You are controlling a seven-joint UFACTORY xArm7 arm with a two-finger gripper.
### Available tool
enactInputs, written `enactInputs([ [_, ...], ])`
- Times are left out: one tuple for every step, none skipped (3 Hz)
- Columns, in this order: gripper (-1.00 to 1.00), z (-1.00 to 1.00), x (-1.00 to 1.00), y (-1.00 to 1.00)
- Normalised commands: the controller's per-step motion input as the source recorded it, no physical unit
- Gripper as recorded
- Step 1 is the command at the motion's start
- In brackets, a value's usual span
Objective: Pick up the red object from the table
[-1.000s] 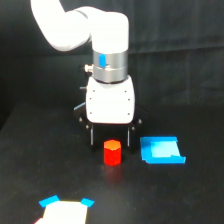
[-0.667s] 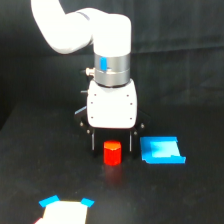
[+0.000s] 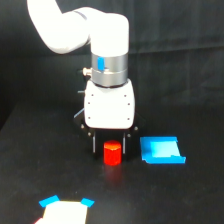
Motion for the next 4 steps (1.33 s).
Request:
enactInputs([
  [-0.77,0.34,0.17,0.02],
  [-0.55,1.00,0.07,0.00],
  [-1.00,1.00,-0.48,-1.00],
  [1.00,-0.79,-0.55,-0.87],
])
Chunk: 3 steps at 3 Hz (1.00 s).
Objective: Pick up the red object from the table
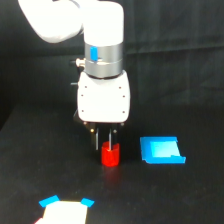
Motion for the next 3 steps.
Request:
enactInputs([
  [0.98,-0.49,1.00,1.00],
  [1.00,-0.37,0.66,1.00],
  [-1.00,0.83,-0.96,-0.64],
])
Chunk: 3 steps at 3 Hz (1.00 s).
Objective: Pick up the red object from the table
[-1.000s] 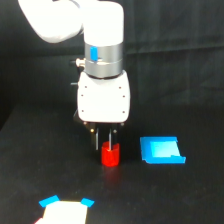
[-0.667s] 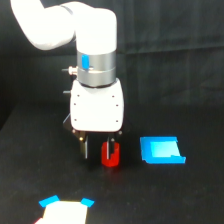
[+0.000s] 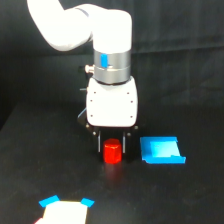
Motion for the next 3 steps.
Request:
enactInputs([
  [-0.55,0.94,0.42,0.14],
  [-1.00,1.00,-0.51,-1.00],
  [-0.88,1.00,-0.54,-0.89],
])
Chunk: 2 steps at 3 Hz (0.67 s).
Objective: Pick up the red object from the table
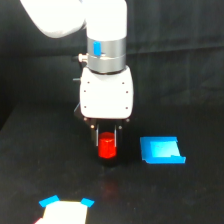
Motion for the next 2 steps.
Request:
enactInputs([
  [-0.50,1.00,-0.50,-1.00],
  [-1.00,1.00,-0.27,-0.41],
])
